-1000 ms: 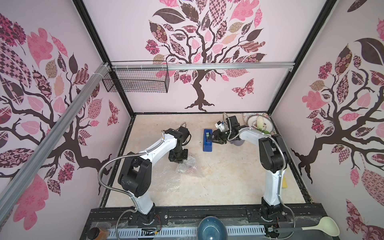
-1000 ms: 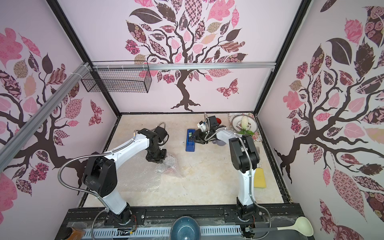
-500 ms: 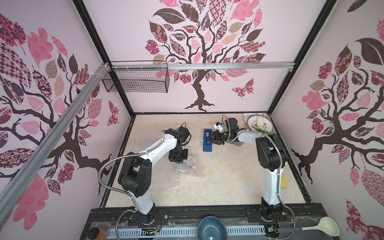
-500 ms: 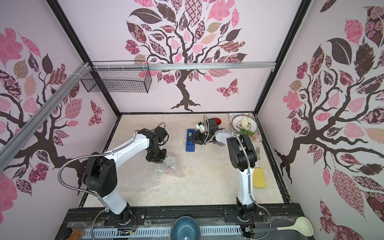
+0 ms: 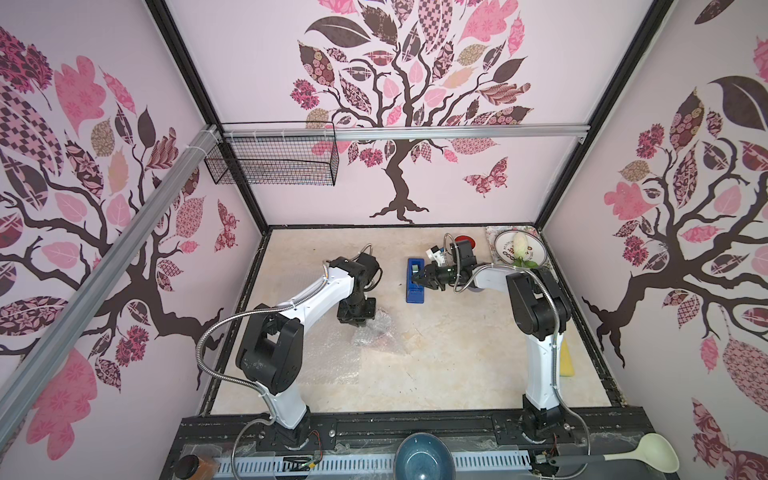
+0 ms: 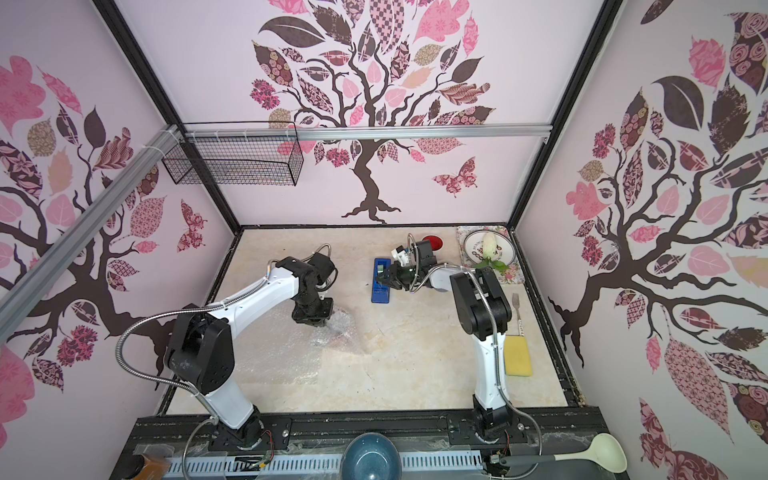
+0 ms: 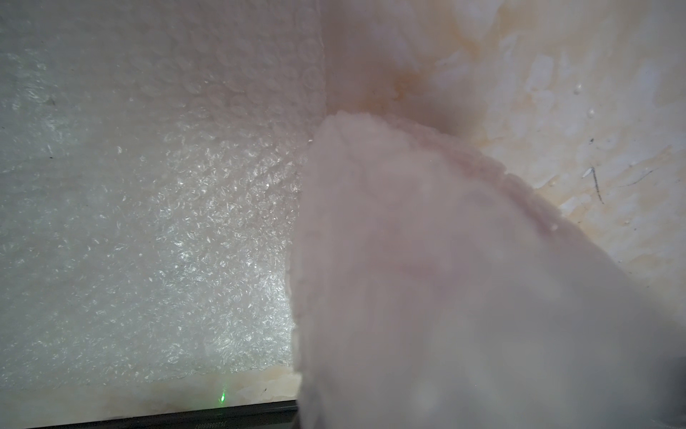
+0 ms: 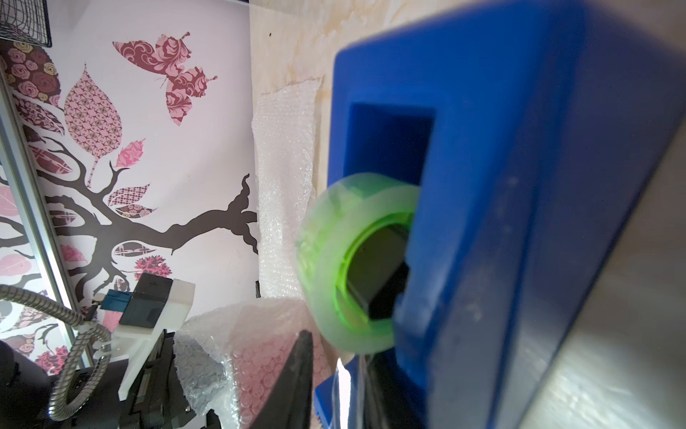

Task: Wrap mugs in bubble wrap
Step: Tear off the tape using the Tape Cutter.

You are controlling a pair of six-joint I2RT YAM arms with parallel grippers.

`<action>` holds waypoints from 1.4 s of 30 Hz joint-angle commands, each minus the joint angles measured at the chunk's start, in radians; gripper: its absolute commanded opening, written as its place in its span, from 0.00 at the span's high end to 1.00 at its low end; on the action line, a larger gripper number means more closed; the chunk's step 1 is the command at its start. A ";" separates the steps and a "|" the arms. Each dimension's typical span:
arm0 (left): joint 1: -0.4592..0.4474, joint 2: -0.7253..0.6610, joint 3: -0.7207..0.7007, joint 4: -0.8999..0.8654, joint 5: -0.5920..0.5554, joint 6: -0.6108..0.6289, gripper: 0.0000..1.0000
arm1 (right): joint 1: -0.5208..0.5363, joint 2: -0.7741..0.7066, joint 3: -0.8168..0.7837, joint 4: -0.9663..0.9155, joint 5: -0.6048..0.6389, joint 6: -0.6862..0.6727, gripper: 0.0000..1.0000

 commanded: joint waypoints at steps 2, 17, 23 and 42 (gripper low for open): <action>0.005 -0.022 0.027 0.015 0.007 0.004 1.00 | 0.004 -0.002 0.015 0.057 -0.012 0.065 0.92; 0.008 -0.034 -0.018 0.041 0.011 -0.003 1.00 | -0.009 -0.031 0.288 -0.022 -0.021 0.166 1.00; 0.012 -0.042 -0.038 0.048 0.014 0.001 1.00 | -0.009 -0.037 0.342 0.000 -0.026 0.222 1.00; 0.014 -0.034 -0.103 0.086 0.032 -0.006 1.00 | -0.009 -0.226 0.086 0.192 -0.018 0.369 1.00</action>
